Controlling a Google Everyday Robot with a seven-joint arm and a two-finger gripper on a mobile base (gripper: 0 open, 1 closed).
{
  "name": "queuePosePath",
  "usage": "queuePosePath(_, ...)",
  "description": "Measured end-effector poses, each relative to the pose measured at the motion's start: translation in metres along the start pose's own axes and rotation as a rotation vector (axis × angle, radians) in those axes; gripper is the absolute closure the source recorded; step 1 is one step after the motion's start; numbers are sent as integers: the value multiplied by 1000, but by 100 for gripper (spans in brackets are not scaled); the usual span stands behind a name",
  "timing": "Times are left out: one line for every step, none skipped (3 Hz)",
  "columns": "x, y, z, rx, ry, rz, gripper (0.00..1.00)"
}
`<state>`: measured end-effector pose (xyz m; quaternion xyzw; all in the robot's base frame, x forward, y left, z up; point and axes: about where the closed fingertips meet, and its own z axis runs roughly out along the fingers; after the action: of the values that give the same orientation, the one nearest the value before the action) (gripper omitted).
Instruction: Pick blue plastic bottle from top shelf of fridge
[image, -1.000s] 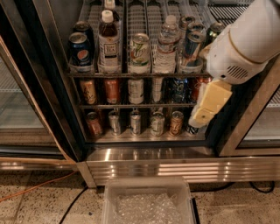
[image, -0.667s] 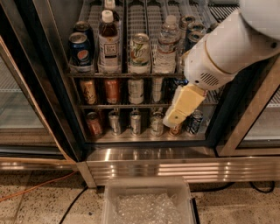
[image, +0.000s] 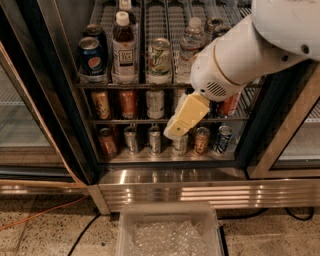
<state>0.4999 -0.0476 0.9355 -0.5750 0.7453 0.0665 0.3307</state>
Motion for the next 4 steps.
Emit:
queuePosePath(-4, 0, 11, 21, -42, 23, 0)
queuePosePath(-9, 8, 31, 56, -128, 119, 0)
queuePosePath(-25, 7, 52, 104, -227, 215, 0)
queuePosePath(-42, -6, 65, 172, -334, 282, 0)
